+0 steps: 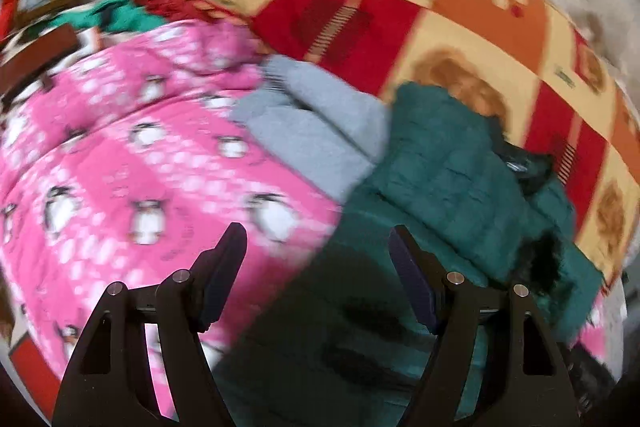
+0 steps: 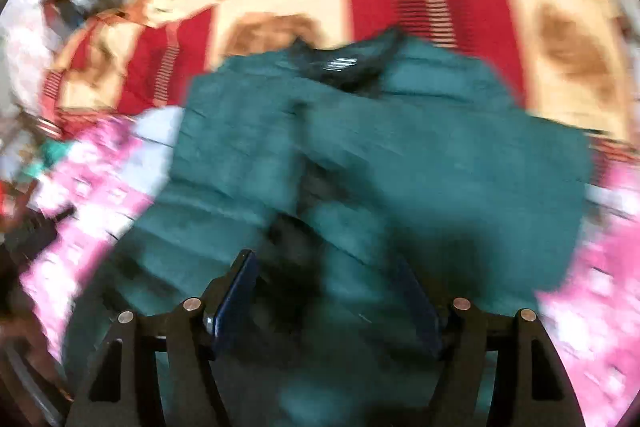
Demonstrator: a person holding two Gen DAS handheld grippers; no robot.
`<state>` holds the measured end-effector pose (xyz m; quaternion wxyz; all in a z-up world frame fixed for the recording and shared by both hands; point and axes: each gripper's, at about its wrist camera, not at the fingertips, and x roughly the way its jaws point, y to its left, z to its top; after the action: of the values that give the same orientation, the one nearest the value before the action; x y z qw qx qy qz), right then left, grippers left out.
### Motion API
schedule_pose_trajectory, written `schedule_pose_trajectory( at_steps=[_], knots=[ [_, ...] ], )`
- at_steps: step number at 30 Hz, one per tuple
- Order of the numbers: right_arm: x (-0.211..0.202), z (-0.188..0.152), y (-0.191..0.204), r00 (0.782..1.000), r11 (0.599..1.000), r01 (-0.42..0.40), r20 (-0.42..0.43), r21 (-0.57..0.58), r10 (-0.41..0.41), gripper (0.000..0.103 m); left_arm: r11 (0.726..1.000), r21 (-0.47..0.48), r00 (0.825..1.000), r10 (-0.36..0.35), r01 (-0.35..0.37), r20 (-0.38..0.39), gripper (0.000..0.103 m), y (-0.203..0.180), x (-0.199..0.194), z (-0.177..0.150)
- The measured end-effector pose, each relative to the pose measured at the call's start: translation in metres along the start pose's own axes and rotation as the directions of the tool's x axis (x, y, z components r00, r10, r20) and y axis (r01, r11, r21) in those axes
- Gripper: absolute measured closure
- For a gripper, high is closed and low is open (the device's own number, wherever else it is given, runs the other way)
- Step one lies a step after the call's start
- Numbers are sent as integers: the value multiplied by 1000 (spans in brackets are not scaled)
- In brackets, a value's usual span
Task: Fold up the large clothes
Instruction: 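Grasp the jacket side with the left tool and fold it inward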
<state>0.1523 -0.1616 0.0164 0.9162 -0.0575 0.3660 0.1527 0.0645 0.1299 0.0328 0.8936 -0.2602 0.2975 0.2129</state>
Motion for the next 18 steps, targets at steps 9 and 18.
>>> schedule_pose_trajectory(
  at_steps=[9, 18],
  knots=[
    [-22, -88, -75, 989, 927, 114, -130, 357, -72, 34, 858, 236, 883, -405, 457, -236, 24, -142, 31, -25],
    [-17, -94, -64, 984, 950, 118, -159, 288, -74, 20, 733, 280, 781, -543, 620, -307, 25, -216, 82, -39]
  ],
)
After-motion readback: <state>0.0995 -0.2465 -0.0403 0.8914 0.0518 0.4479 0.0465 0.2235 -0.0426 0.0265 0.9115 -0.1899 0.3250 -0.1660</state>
